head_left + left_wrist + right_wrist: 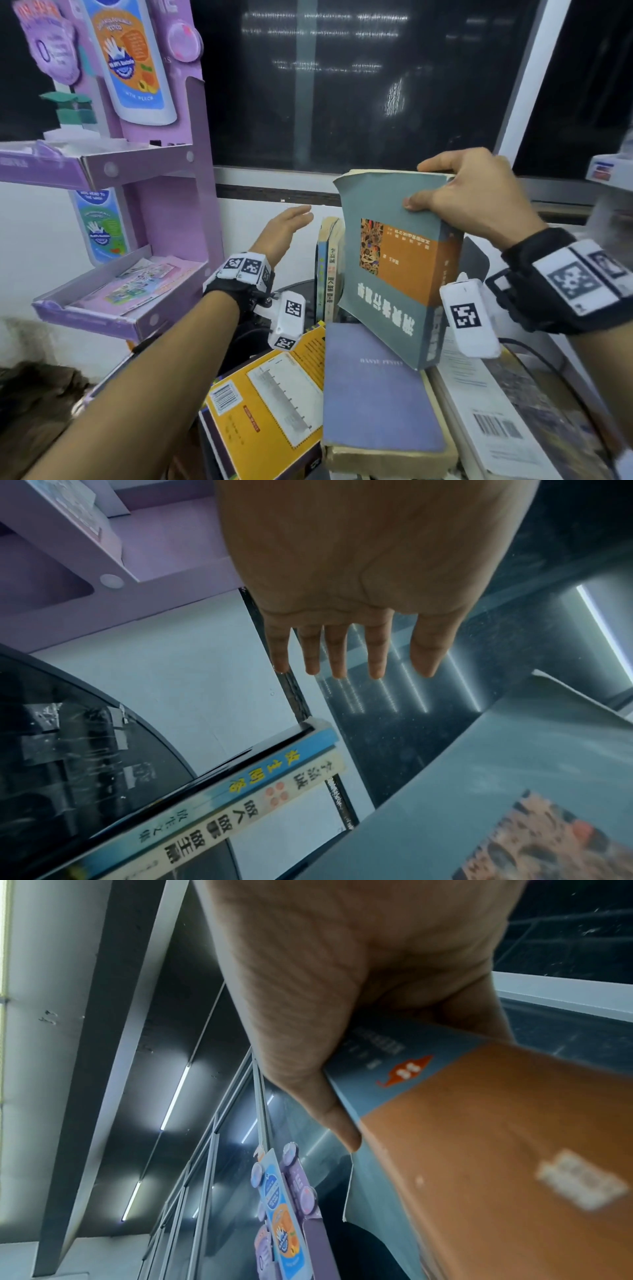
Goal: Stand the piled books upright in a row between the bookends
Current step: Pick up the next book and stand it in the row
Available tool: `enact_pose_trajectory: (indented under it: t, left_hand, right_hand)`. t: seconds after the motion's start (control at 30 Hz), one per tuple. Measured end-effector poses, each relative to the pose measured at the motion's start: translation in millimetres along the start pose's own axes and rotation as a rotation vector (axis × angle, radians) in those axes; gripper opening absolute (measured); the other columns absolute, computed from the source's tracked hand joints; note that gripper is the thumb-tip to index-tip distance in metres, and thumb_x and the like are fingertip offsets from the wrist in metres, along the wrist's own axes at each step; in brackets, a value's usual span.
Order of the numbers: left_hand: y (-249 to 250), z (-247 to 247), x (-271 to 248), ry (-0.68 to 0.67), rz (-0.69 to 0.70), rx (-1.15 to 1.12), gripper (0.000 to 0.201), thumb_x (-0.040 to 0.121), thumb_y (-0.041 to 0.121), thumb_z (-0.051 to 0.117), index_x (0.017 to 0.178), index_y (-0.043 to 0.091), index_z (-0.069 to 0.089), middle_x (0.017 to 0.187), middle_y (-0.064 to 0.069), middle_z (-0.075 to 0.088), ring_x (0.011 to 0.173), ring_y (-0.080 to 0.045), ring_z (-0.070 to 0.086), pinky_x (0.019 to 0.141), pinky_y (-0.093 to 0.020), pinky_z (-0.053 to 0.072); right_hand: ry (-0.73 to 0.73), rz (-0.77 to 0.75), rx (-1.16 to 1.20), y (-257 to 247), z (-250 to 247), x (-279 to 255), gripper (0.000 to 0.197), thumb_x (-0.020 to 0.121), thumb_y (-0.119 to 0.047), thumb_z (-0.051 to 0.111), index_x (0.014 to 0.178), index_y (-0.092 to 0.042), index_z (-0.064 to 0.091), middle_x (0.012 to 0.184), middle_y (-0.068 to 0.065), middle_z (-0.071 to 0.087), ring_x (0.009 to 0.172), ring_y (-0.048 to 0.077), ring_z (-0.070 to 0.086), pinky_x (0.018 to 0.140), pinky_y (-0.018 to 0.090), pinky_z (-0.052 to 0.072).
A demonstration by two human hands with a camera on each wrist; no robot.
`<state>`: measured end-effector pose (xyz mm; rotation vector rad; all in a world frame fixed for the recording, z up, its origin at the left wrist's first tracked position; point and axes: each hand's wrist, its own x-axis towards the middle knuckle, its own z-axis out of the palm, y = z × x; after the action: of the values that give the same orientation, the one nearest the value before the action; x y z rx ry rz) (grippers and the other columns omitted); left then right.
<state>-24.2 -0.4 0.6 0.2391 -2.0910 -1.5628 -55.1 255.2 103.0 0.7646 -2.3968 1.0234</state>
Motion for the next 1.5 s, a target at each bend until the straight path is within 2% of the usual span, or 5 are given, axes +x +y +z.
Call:
enact_pose_trajectory:
  t: [0.17, 0.4, 0.57, 0.8, 1.5]
  left_hand:
    - [-10, 19, 15, -0.044, 0.027, 0.036, 0.039, 0.098, 0.028, 0.049, 0.137, 0.023, 0.052, 0.143, 0.003, 0.046, 0.125, -0.01, 0.041, 0.102, -0.032, 0.03]
    - [-30, 38, 38, -0.069, -0.015, 0.059, 0.034, 0.096, 0.028, 0.054, 0.129, 0.021, 0.059, 0.145, 0.003, 0.042, 0.132, -0.015, 0.04, 0.101, -0.031, 0.032]
    - [-46, 46, 40, -0.067, -0.04, -0.015, 0.011, 0.093, 0.02, 0.057, 0.104, 0.022, 0.061, 0.126, 0.004, 0.053, 0.089, -0.016, 0.061, 0.072, -0.03, 0.049]
    - [-59, 42, 41, -0.066, 0.004, -0.099, 0.013, 0.092, 0.024, 0.062, 0.104, 0.023, 0.065, 0.102, 0.031, 0.057, 0.09, -0.008, 0.062, 0.093, -0.044, 0.049]
    - [-75, 30, 49, -0.177, 0.214, -0.109, 0.027, 0.074, 0.037, 0.075, 0.097, 0.03, 0.065, 0.127, 0.0, 0.057, 0.109, -0.027, 0.063, 0.09, -0.05, 0.054]
  right_hand:
    - [-0.018, 0.037, -0.029, 10, 22, 22, 0.058, 0.071, -0.041, 0.079, 0.124, -0.026, 0.062, 0.118, 0.011, 0.061, 0.106, 0.025, 0.058, 0.07, 0.032, 0.054]
    - [0.016, 0.108, -0.019, 20, 53, 51, 0.055, 0.074, -0.036, 0.077, 0.124, -0.023, 0.06, 0.125, 0.012, 0.056, 0.115, 0.027, 0.052, 0.091, 0.041, 0.051]
    - [0.051, 0.134, 0.004, 26, 77, 62, 0.051, 0.077, -0.031, 0.075, 0.125, -0.02, 0.061, 0.123, 0.012, 0.059, 0.113, 0.028, 0.054, 0.09, 0.037, 0.051]
    - [0.021, 0.157, 0.021, 32, 125, 68, 0.052, 0.08, -0.022, 0.069, 0.131, -0.018, 0.059, 0.109, 0.011, 0.068, 0.101, 0.027, 0.061, 0.083, 0.027, 0.05]
    - [-0.328, 0.123, -0.011, 40, 170, 61, 0.056, 0.085, -0.041, 0.066, 0.133, -0.017, 0.051, 0.127, 0.008, 0.06, 0.111, 0.024, 0.056, 0.077, 0.024, 0.041]
